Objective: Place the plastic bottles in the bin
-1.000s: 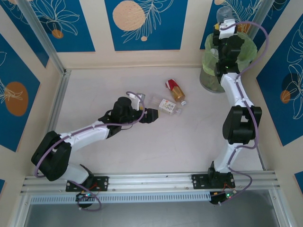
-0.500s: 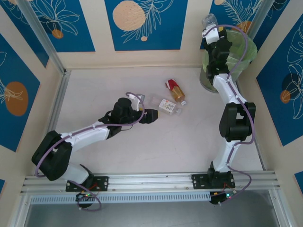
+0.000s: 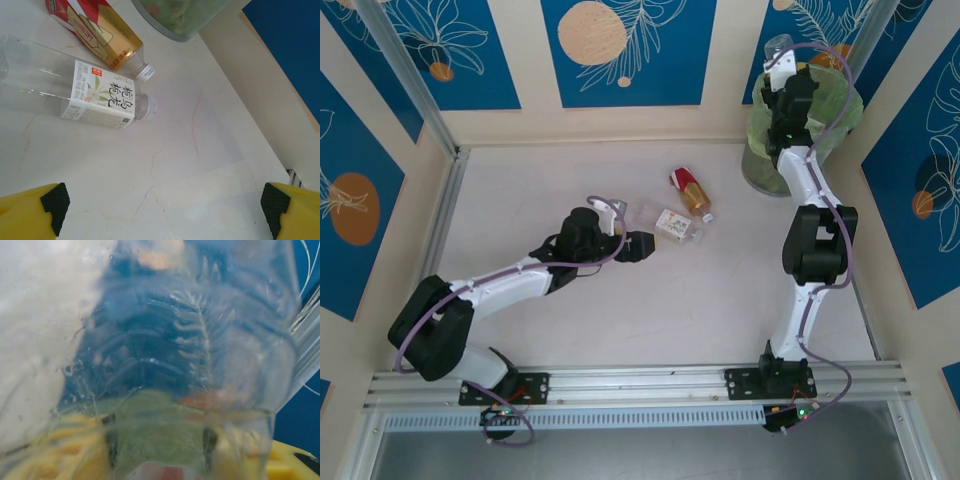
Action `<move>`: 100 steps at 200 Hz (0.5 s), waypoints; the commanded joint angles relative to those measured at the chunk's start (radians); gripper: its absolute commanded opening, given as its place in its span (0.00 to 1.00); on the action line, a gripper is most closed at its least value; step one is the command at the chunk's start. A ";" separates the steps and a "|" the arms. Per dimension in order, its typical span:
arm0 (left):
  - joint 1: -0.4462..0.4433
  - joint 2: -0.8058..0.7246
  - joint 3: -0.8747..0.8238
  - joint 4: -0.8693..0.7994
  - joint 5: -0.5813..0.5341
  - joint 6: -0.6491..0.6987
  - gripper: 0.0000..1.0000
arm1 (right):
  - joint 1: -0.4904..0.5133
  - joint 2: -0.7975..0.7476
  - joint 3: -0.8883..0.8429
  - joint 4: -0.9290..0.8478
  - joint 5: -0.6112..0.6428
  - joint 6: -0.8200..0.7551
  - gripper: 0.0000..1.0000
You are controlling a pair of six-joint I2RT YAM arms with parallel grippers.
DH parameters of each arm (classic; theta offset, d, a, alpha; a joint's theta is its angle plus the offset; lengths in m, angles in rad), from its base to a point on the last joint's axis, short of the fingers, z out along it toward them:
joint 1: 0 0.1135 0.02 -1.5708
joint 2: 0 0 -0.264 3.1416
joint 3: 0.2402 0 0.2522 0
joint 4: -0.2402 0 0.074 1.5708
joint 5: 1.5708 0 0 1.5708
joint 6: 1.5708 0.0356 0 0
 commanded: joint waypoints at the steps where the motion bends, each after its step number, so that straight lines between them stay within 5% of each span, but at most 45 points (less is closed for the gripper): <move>1: -0.015 0.011 -0.012 0.028 -0.018 -0.018 1.00 | -0.016 0.038 0.102 -0.083 0.057 0.012 0.47; 26: -0.018 0.014 -0.014 0.027 -0.019 -0.019 1.00 | -0.042 0.095 0.191 -0.184 0.096 0.025 0.53; 60: -0.019 0.014 -0.016 0.021 -0.027 -0.017 1.00 | -0.048 0.144 0.361 -0.495 0.085 0.116 0.82; 100: -0.020 0.043 0.007 0.022 -0.006 -0.018 1.00 | -0.019 0.141 0.501 -0.696 0.106 0.246 0.98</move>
